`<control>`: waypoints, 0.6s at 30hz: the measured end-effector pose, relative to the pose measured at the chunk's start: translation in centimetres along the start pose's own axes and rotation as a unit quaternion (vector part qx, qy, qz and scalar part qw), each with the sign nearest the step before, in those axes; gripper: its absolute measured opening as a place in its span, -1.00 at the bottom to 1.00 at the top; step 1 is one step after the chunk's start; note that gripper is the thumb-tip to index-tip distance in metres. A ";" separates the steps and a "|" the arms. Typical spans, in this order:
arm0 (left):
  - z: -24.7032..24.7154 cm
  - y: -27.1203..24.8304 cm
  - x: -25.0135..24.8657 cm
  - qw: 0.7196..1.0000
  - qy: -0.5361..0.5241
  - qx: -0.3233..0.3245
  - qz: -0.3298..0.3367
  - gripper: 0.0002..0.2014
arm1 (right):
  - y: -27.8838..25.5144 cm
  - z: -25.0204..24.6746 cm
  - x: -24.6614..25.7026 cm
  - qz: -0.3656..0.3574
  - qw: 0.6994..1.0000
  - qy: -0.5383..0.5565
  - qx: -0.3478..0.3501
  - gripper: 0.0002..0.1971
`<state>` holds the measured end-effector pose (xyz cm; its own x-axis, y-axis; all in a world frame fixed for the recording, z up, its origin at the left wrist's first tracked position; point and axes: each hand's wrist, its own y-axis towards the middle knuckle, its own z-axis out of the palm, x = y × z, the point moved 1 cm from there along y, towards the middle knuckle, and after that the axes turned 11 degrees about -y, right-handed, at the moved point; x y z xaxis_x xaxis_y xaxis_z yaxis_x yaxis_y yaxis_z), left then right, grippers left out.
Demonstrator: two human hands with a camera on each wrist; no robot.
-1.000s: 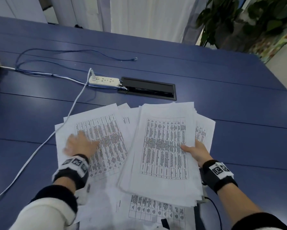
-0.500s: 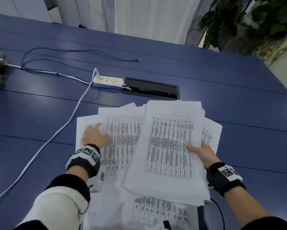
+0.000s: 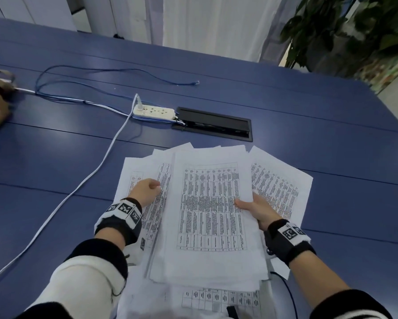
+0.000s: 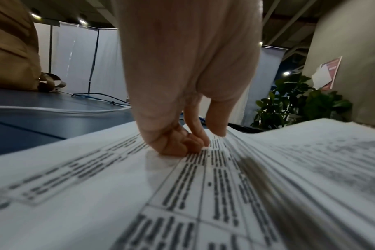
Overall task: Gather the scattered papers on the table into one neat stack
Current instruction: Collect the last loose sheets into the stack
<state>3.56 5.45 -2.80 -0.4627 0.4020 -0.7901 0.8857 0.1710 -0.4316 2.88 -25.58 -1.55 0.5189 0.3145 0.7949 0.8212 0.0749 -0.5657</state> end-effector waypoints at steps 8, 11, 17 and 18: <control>-0.3 -0.2 0.2 1.000 -0.025 -0.002 -0.007 -0.62 | 0.4 2.7 0.1 0.011 0.999 -0.050 -0.009 -0.56; -1.7 -0.9 1.1 0.988 0.022 -0.150 -0.039 -0.59 | 0.3 2.1 -0.3 0.003 0.997 -0.064 -0.049 -0.56; -3.5 -1.6 3.7 0.980 0.028 -0.182 -0.078 -0.50 | -0.8 -0.2 -2.3 0.024 0.997 -0.005 -0.074 -0.55; -3.4 -1.4 3.5 0.983 0.008 -0.169 -0.072 -0.49 | -1.0 -0.4 -2.5 0.024 0.997 0.004 -0.070 -0.54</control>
<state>0.82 9.65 -3.46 -0.5858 0.3659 -0.7231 0.7749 0.5143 -0.3675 0.88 -26.83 -2.92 0.5596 0.3071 0.7698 0.8203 -0.0722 -0.5674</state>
